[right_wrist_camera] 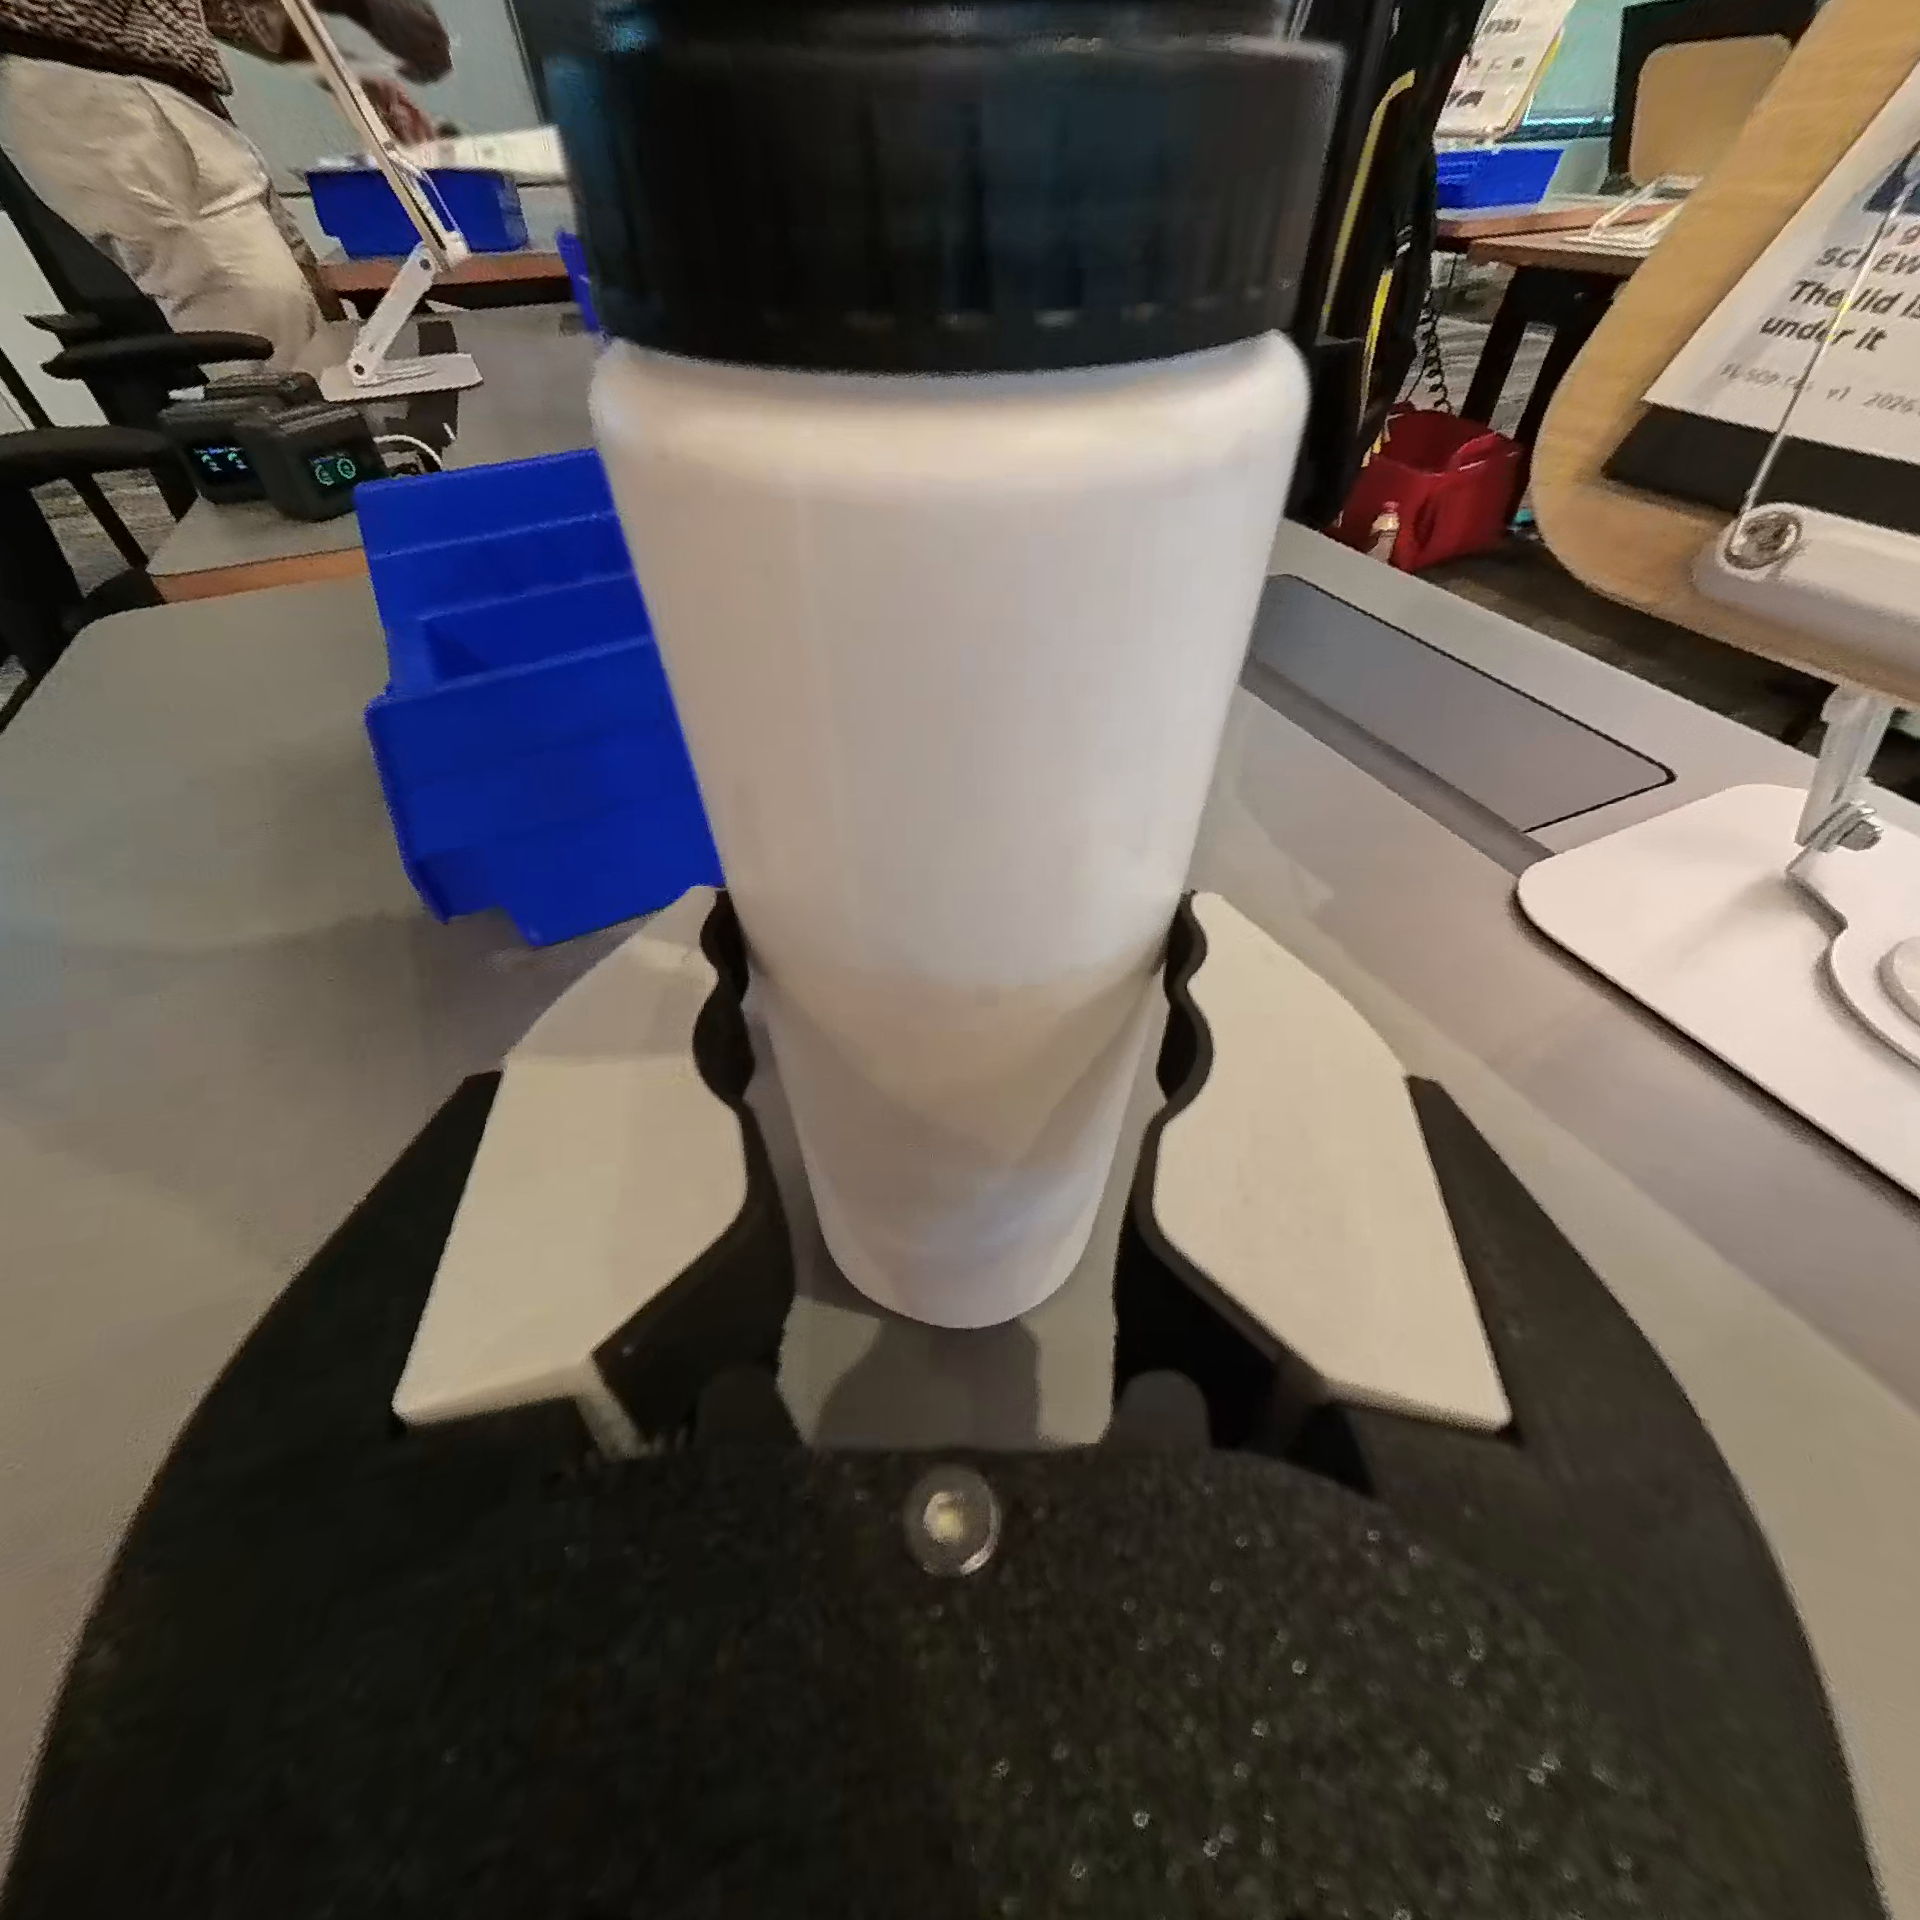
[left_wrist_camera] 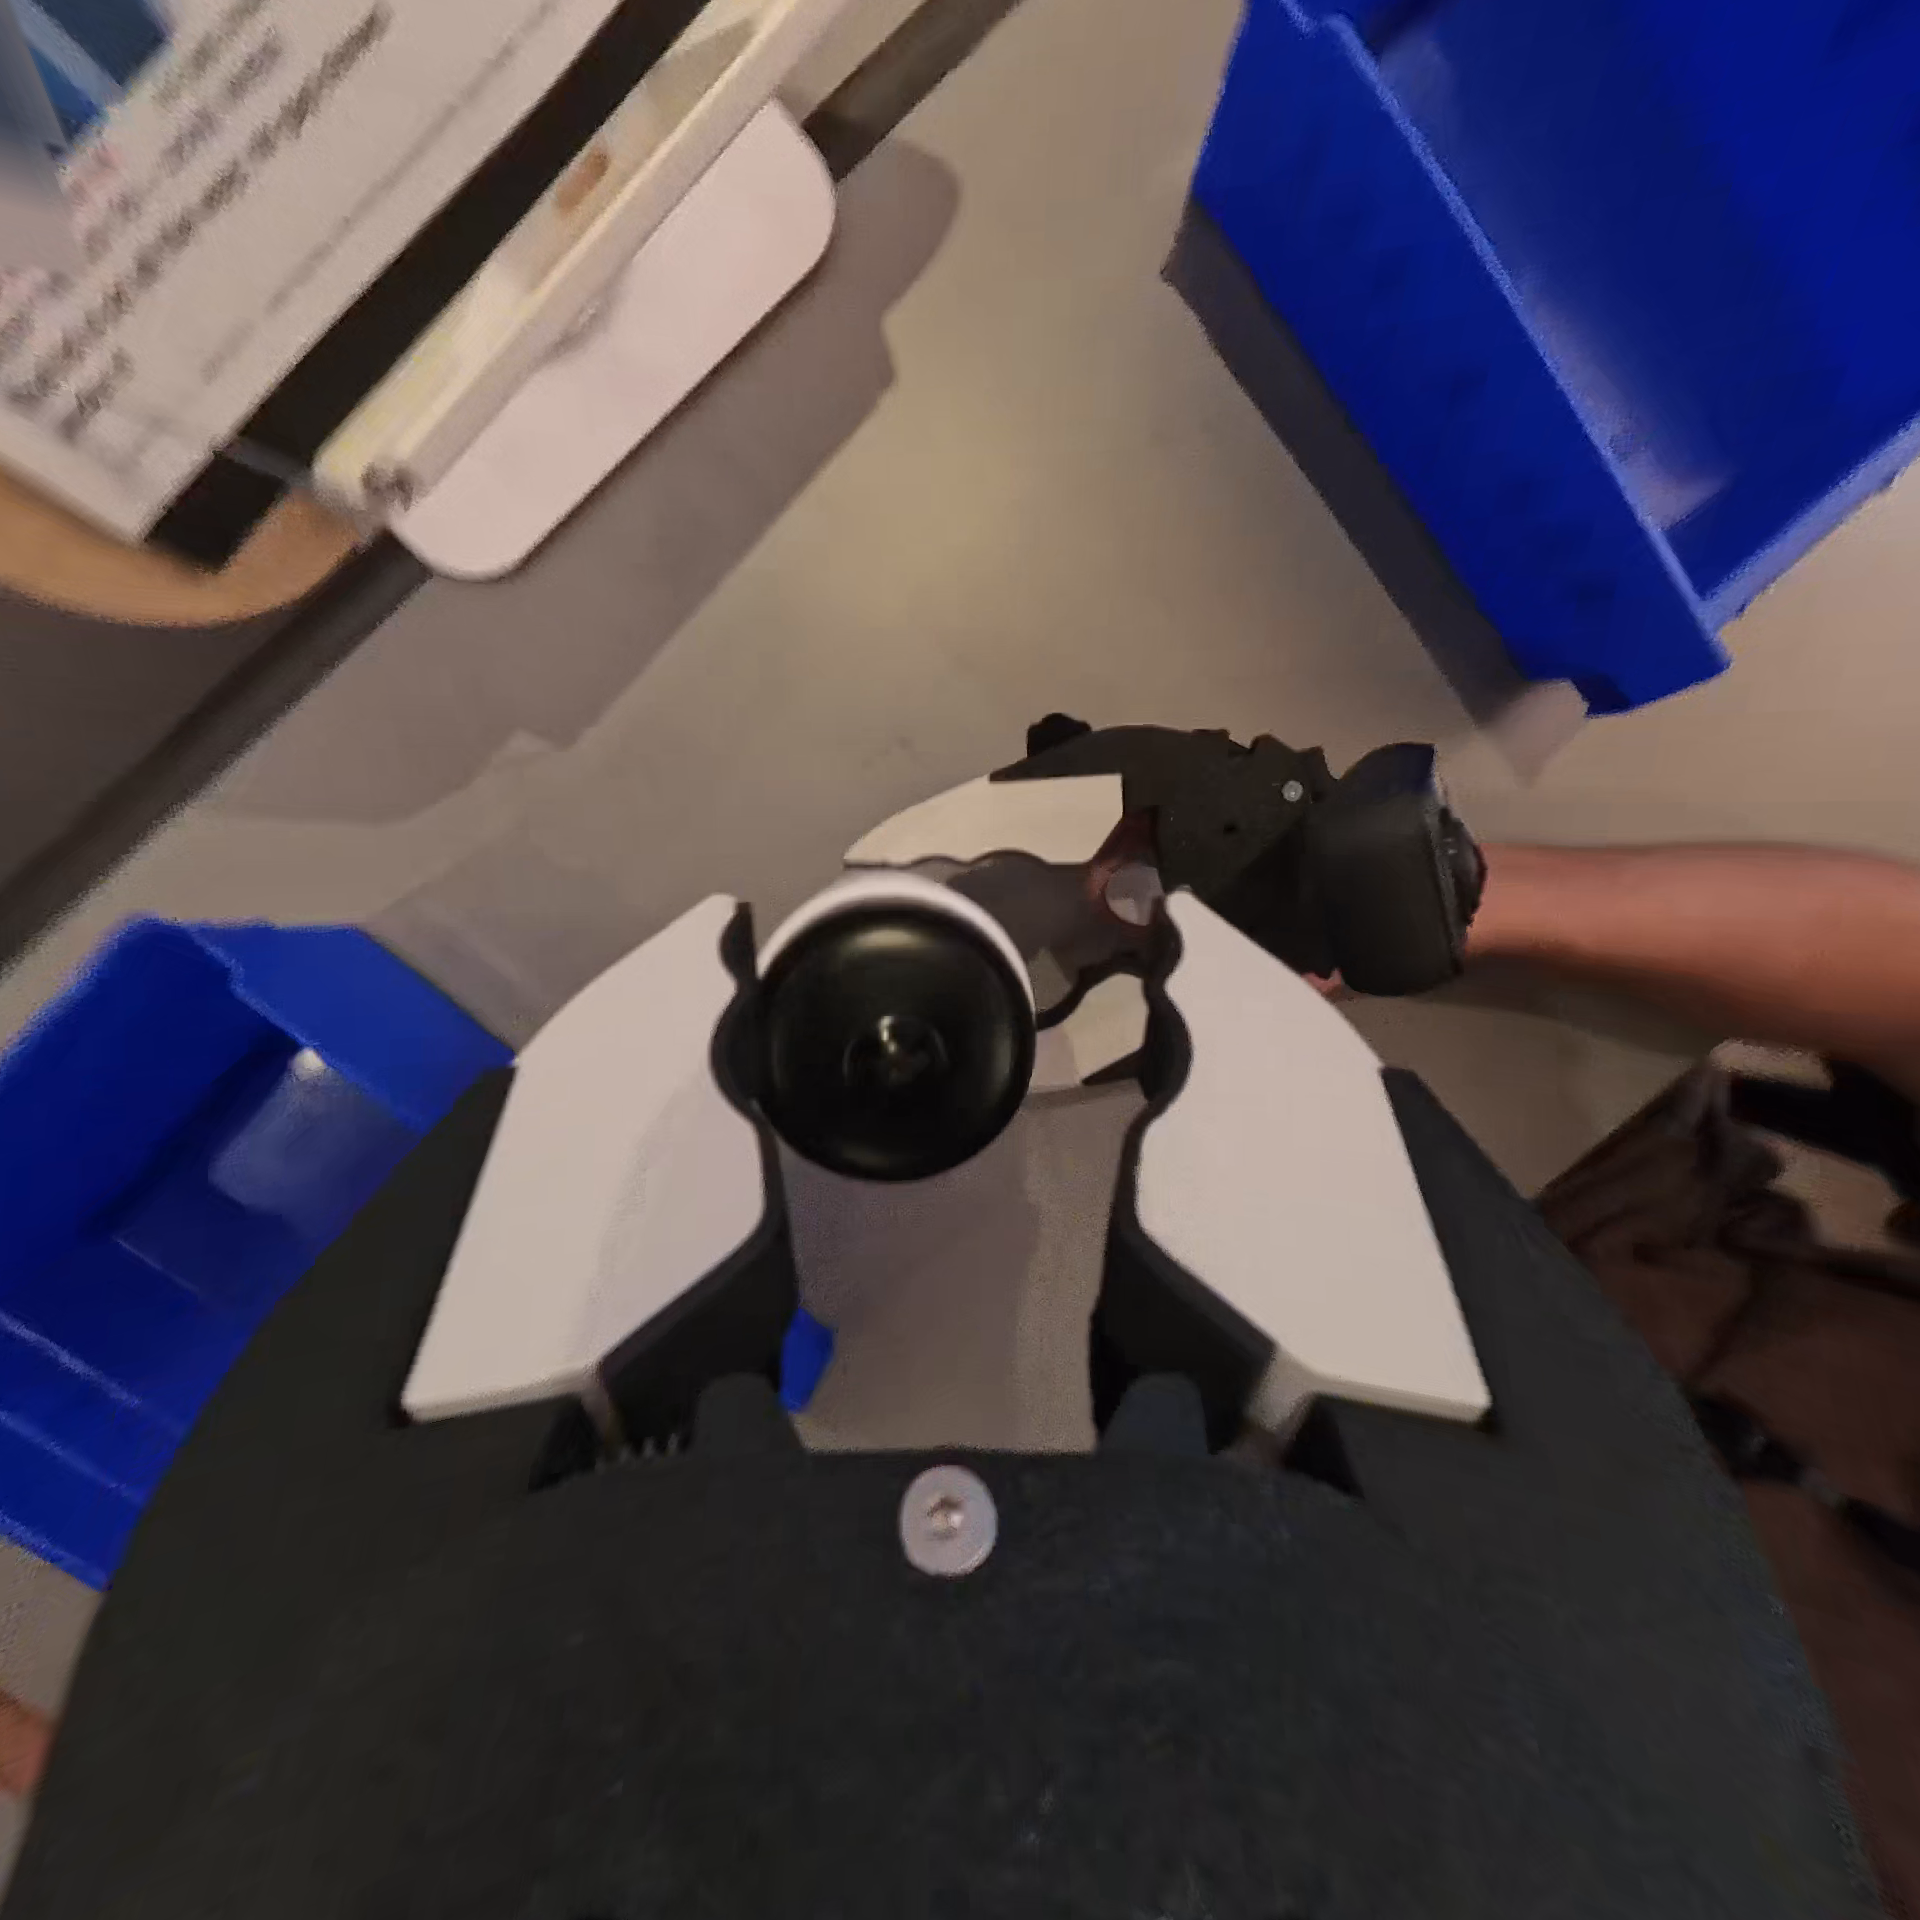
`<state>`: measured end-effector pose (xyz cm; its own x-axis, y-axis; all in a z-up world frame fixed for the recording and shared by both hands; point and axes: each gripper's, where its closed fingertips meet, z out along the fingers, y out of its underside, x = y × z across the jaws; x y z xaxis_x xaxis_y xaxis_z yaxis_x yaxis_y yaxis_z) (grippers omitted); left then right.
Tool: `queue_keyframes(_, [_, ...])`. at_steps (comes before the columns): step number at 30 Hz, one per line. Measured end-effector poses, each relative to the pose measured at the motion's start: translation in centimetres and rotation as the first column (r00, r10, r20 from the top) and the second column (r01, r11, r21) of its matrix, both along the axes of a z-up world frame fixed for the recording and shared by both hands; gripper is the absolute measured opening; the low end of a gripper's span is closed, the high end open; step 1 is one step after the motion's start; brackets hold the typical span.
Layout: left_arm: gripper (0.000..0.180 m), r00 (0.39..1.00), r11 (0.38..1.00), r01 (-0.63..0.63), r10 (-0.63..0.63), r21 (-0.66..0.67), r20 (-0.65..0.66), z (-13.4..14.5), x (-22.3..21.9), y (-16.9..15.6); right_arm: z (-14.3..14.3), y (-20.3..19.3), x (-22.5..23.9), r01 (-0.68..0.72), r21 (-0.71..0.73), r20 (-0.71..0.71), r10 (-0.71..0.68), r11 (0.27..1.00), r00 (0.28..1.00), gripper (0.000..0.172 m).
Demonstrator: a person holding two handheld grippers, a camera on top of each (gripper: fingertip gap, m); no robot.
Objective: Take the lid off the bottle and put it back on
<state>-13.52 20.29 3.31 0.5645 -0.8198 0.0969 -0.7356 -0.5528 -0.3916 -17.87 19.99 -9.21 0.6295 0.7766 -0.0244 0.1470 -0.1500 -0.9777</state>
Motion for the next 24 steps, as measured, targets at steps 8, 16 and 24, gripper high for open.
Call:
queue_keyframes(8, [0.097, 0.957, 0.957, -0.265, 0.245, -0.121, -0.155, -4.6, -4.2, -1.1, -0.1, 0.2, 0.0, 0.061, 0.002, 0.033, -0.061, 0.998, 0.998, 0.078])
queue_keyframes(16, [0.073, 0.972, 0.977, -0.180, 0.159, -0.115, -0.172, -5.1, -4.1, -1.4, -0.1, 0.2, 0.0, 0.089, 0.000, 0.056, -0.089, 0.996, 0.994, 0.077])
queue_keyframes(24, [0.073, 0.982, 0.994, -0.021, 0.000, -0.108, -0.188, -5.1, -4.2, -1.3, -0.2, 0.3, 0.2, 0.079, -0.012, 0.068, -0.078, 0.997, 0.995, 0.076])
